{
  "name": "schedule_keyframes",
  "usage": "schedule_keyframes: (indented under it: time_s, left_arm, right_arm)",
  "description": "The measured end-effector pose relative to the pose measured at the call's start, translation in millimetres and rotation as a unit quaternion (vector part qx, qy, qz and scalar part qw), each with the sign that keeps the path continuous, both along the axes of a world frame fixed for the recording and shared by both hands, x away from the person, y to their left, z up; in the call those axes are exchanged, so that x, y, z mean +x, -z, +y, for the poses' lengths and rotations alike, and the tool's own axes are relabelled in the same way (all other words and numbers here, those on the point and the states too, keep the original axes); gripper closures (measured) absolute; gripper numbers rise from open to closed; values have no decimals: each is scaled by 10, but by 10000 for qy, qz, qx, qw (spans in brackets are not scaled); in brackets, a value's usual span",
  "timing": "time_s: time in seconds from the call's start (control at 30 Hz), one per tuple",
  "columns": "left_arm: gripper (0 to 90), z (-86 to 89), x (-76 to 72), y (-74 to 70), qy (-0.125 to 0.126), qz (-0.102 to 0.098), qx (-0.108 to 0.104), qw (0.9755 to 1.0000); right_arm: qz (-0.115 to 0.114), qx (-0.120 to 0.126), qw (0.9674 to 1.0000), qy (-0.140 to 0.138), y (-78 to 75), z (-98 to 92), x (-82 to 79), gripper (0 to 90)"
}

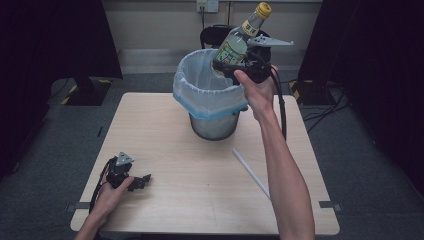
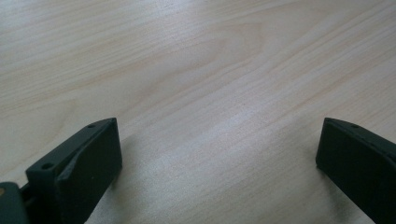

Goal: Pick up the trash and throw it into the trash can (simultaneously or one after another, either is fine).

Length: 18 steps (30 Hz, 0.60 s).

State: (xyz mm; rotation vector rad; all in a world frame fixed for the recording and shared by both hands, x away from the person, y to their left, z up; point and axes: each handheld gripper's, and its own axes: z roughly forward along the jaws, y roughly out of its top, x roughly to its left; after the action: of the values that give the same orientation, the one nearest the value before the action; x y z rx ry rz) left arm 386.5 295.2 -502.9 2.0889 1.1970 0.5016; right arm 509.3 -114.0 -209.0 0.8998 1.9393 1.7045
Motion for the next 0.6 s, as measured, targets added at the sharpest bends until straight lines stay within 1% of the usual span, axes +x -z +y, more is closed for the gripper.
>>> schedule_keyframes:
  time_s: [0.03,0.1,0.13,0.2,0.27,0.33,0.4,0.57,0.6]
  left_arm:
    - [0,1,0,0,3,-2,3,10000]
    - [0,0,0,0,1,1,0,10000]
    - [0,0,0,0,3,-2,-1,10000]
    - [0,0,0,1,0,-1,-3,10000]
    - [0,1,0,0,3,-2,1,10000]
    - [0,1,0,0,3,-3,0,10000]
    - [0,0,0,1,1,-2,-4,10000]
    - [0,1,0,0,3,-3,0,10000]
    - [0,1,0,0,4,-2,3,10000]
  right_arm:
    - [0,0,10000,0,0,0,0,276]
    - [18,-90,9999,90,18,1,57,276]
    - [98,-97,9999,102,32,3,87,276]
    - [174,-116,9997,157,59,-2,142,276]
    - [216,-110,9995,198,68,0,164,276]
    - [326,-180,9990,245,87,1,222,275]
    - [350,-198,9989,241,94,8,242,274]
    - [434,-201,9985,251,90,35,296,256]
    - [474,-138,9984,281,98,37,328,243]
